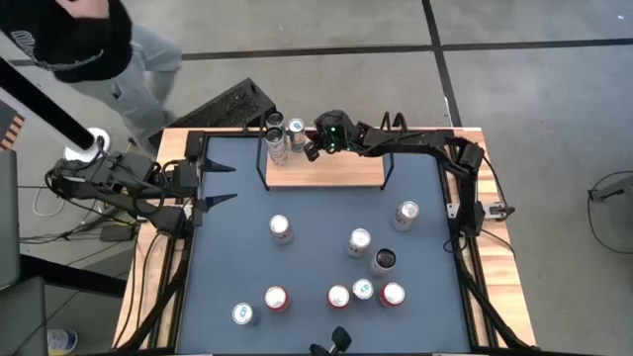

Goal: Place canned beverage on shelf
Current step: Put the top blue soda can on the shelf

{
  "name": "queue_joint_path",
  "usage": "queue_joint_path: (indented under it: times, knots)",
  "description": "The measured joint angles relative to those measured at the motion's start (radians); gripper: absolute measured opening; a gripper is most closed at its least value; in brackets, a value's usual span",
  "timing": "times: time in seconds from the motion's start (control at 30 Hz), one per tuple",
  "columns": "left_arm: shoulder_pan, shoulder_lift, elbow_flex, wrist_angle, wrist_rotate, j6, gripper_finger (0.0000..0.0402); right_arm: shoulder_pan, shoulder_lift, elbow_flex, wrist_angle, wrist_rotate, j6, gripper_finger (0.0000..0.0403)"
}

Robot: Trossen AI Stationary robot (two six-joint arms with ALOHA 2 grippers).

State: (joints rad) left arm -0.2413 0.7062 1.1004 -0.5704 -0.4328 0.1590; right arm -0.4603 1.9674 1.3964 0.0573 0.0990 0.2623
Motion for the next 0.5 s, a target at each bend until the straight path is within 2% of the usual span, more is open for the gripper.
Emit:
queue_joint_path:
  times: [0.27, 0.5]
  knots:
    - [0.0, 0.0, 0.0, -0.008, 0.0, -0.002, 0.0266, 0.098, -0.017, 0.0, -0.035, -0.018, -0.02, 0.0]
    - [0.0, 0.0, 0.0, -0.013, 0.0, 0.005, 0.0266, 0.077, -0.017, 0.0, 0.056, -0.014, -0.042, 0.0]
